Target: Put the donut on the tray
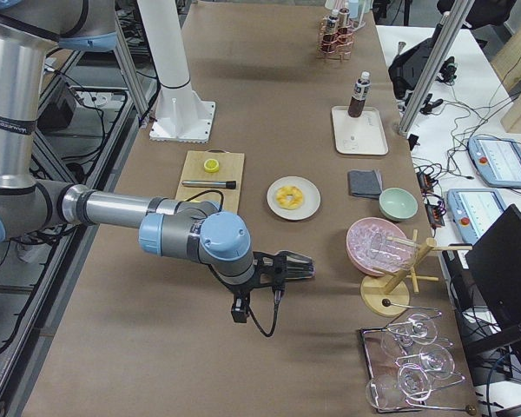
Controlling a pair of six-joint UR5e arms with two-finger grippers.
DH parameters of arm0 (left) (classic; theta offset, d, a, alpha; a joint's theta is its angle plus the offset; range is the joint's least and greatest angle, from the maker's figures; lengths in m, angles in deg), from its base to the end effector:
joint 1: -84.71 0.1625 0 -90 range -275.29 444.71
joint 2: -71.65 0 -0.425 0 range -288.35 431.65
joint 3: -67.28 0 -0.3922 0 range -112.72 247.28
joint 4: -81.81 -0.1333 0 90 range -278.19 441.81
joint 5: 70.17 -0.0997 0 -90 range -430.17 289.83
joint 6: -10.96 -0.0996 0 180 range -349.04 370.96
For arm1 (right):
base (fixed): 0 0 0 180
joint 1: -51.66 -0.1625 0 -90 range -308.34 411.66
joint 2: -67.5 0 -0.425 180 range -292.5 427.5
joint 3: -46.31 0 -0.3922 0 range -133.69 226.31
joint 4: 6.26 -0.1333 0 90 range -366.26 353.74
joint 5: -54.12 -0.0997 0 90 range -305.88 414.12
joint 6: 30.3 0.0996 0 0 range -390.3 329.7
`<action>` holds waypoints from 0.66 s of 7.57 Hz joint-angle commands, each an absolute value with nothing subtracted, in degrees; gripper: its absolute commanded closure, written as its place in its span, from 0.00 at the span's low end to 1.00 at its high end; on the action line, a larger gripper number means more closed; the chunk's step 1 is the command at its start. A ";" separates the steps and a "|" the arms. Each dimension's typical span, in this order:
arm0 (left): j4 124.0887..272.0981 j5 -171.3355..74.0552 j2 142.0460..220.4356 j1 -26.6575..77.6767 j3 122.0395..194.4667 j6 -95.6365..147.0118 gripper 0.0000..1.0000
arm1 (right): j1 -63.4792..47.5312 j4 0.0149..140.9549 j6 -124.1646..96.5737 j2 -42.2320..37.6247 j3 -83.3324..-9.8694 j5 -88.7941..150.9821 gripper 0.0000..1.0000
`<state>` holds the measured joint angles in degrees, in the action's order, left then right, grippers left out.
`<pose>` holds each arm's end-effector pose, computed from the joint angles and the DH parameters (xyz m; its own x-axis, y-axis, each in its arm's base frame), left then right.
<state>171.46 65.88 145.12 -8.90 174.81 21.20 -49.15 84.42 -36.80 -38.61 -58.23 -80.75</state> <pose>-0.0849 -0.3671 0.6311 0.6709 -0.2124 -0.7104 0.1852 0.9757 -0.1168 0.1315 -0.3526 0.6560 0.7077 0.0480 0.7049 -0.1080 0.9933 0.0408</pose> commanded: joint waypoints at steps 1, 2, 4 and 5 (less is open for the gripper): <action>171.55 65.88 145.12 -8.99 174.86 21.15 0.01 | -49.15 84.35 -36.54 -38.23 -58.72 -80.97 0.00; 171.55 65.79 145.12 -8.99 174.86 21.07 0.01 | -48.11 84.53 -33.06 -36.92 -58.98 -81.15 0.00; 171.55 65.79 145.21 -8.99 174.95 21.06 0.01 | -42.24 84.35 -23.58 -33.85 -59.68 -82.81 0.00; 171.55 65.79 145.12 -8.99 174.78 21.06 0.01 | -37.42 82.44 -16.83 -32.88 -60.30 -82.82 0.01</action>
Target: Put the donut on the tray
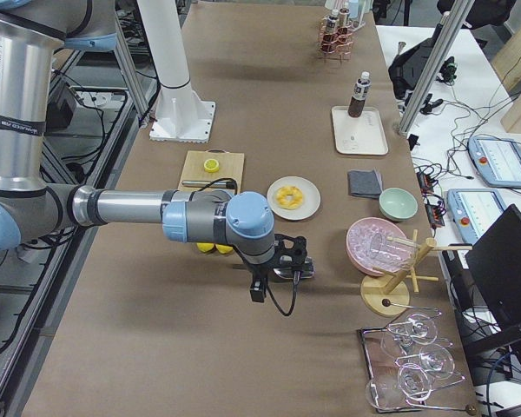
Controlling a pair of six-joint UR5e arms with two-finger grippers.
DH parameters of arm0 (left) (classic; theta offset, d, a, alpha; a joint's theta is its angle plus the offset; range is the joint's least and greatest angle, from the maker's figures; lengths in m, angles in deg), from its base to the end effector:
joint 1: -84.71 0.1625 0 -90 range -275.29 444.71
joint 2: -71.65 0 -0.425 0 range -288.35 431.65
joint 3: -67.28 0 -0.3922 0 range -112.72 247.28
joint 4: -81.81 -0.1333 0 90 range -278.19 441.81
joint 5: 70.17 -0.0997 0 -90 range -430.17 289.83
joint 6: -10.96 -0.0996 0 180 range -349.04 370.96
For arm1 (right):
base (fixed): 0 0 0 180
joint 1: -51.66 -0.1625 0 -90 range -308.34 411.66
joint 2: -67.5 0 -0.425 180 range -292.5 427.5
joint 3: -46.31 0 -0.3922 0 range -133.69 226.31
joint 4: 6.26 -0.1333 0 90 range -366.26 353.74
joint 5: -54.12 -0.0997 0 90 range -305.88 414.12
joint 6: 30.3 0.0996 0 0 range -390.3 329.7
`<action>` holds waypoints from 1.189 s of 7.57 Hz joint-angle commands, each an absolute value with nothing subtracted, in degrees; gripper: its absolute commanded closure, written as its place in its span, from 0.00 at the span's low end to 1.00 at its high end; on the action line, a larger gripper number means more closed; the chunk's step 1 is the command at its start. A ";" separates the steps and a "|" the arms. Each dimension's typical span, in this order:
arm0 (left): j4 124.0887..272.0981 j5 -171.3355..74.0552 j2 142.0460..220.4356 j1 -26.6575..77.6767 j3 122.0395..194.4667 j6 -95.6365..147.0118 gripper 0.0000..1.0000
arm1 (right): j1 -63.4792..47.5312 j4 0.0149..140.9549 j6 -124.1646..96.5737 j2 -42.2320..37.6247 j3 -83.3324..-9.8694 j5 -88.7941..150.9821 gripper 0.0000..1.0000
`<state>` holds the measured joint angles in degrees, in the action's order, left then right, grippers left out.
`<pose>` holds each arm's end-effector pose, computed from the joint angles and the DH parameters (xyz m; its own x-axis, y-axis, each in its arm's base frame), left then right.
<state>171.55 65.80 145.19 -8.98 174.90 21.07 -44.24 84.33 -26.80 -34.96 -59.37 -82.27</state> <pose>-0.0855 -0.3677 0.6298 0.6722 -0.2081 -0.7105 0.1852 0.9764 -0.1107 0.1022 -0.3942 0.6195 0.6820 0.0984 0.7247 -0.1446 0.9895 0.0016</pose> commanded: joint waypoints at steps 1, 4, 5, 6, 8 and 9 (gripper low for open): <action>171.55 65.88 145.12 -8.99 174.77 21.15 0.01 | -33.29 77.46 -8.76 -32.26 -60.22 -82.82 0.02; 171.55 65.88 145.12 -8.99 174.42 21.15 0.01 | -20.28 60.41 15.86 -32.16 -59.69 -81.68 0.04; 171.55 65.88 145.12 -8.99 174.42 21.15 0.01 | -15.80 56.71 21.68 -32.08 -59.60 -78.98 0.05; 171.55 65.88 145.12 -8.99 174.42 21.15 0.01 | -12.01 54.32 27.13 -30.34 -58.30 -76.08 0.07; 171.55 65.97 145.12 -8.99 174.42 21.15 0.01 | -5.85 48.35 33.92 -27.00 -53.57 -71.24 0.08; 171.55 65.97 145.12 -8.99 174.42 21.15 0.01 | -3.39 44.66 36.65 -25.85 -50.41 -69.04 0.11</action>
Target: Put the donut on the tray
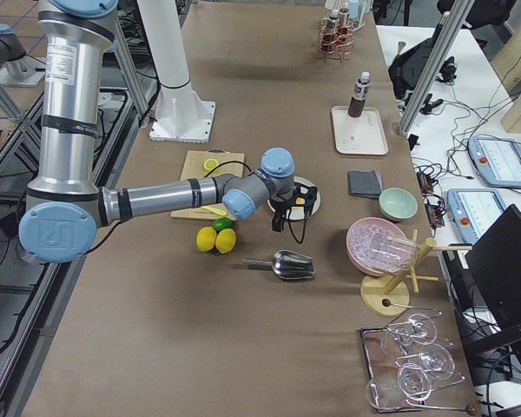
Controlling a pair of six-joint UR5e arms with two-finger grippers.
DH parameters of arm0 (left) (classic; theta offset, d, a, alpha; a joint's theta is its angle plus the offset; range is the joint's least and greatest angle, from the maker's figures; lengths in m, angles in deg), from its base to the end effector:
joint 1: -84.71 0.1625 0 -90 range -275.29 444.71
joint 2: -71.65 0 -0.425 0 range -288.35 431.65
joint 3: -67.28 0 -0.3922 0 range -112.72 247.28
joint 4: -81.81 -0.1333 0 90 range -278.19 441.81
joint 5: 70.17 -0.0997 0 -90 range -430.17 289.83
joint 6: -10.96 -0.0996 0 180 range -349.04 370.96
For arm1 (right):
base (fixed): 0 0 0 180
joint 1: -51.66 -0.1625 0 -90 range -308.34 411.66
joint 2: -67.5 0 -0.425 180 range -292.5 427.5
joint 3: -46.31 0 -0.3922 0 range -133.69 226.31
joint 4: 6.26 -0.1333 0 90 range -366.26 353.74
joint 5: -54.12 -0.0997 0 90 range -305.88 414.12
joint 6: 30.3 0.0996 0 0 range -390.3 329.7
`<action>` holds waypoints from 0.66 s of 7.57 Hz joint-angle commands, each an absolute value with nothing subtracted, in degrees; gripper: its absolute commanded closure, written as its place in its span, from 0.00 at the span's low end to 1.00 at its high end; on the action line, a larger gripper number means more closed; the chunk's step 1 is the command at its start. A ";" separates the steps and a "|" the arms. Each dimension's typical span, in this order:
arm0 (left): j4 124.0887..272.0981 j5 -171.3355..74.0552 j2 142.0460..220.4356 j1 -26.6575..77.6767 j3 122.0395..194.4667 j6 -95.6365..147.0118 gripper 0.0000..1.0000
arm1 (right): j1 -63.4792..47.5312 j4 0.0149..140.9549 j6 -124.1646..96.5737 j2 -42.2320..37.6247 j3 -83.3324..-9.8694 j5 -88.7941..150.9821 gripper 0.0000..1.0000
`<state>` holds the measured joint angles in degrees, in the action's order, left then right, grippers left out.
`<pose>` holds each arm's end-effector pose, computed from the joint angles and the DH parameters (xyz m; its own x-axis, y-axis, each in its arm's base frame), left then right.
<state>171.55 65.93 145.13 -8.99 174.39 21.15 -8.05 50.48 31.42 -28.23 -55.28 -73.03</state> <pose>-0.0854 -0.3667 0.6344 0.6699 -0.2165 -0.7102 0.1860 0.9750 -0.1218 -0.1765 -0.4472 0.5440 0.5796 0.2436 0.7776 -0.2515 0.9612 -0.1137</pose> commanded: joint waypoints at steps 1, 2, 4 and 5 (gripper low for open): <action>171.55 66.06 145.12 -8.99 174.42 21.15 0.01 | -1.80 41.58 38.16 -25.66 -48.63 -67.02 0.15; 171.55 66.06 145.12 -8.99 174.34 21.15 0.01 | -1.00 40.33 39.30 -25.05 -47.31 -66.91 0.20; 171.55 66.06 145.12 -8.99 174.42 21.15 0.01 | 0.68 39.97 41.94 -24.43 -47.03 -65.42 0.41; 171.55 66.06 145.12 -8.90 174.42 21.15 0.01 | 1.03 39.97 42.04 -24.52 -47.03 -65.33 0.50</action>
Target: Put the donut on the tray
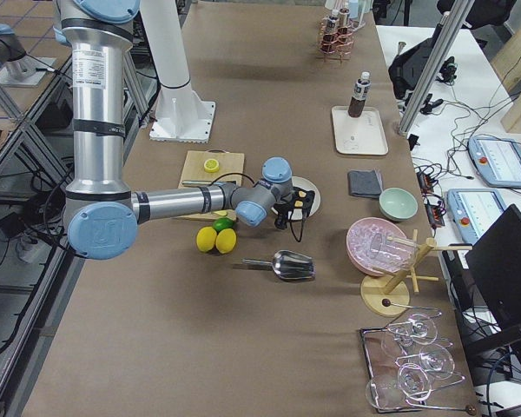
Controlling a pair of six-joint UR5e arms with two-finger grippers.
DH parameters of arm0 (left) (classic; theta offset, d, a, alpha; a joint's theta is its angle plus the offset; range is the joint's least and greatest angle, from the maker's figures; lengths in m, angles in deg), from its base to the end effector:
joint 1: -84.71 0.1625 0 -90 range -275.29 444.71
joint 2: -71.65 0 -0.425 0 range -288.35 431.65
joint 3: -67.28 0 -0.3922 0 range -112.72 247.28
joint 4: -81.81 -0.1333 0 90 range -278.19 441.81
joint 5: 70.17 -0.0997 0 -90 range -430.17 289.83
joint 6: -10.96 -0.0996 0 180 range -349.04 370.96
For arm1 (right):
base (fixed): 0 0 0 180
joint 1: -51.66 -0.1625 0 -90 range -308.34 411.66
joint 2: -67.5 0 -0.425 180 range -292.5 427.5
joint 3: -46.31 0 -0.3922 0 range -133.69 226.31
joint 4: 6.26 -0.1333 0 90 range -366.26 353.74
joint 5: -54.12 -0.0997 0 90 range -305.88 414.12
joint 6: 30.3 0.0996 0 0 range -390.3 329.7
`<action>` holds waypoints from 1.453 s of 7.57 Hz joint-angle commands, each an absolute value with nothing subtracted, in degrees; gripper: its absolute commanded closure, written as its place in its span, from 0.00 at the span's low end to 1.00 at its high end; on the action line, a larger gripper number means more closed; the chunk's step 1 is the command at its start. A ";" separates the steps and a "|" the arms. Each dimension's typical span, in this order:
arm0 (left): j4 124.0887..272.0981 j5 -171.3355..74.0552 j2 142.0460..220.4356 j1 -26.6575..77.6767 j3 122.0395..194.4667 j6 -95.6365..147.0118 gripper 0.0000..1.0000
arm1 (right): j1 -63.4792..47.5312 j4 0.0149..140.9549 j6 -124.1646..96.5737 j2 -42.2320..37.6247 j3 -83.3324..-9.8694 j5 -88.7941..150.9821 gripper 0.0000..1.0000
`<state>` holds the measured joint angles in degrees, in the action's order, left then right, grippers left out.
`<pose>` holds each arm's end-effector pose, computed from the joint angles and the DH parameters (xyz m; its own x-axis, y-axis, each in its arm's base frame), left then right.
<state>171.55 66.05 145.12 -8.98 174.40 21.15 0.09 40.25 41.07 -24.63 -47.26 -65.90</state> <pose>-0.0852 -0.3666 0.6342 0.6684 -0.2163 -0.7116 0.1855 0.9750 -0.1221 -0.2502 -0.4497 0.5680 0.5635 0.2652 0.7824 -0.2941 0.9494 -0.1100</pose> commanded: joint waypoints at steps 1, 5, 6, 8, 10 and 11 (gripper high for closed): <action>171.55 66.06 145.12 -8.90 174.42 21.24 0.01 | 1.55 39.88 42.47 -24.52 -46.86 -64.98 0.56; 171.55 66.15 145.12 -8.90 174.42 21.24 0.01 | 2.18 39.88 47.46 -23.99 -47.38 -64.71 1.00; 171.55 66.15 145.12 -8.90 174.34 21.24 0.01 | 2.18 39.88 51.05 -22.77 -47.99 -64.97 1.00; 171.46 66.15 145.12 -8.90 174.42 21.24 0.01 | 1.74 40.58 54.77 -20.40 -49.23 -65.24 1.00; 171.64 66.23 145.12 -8.90 173.90 21.24 0.01 | -1.15 41.02 56.09 -16.63 -47.14 -65.33 1.00; 171.64 66.23 145.21 -8.90 173.63 21.24 0.01 | -1.60 44.33 58.19 -12.17 -45.47 -65.33 1.00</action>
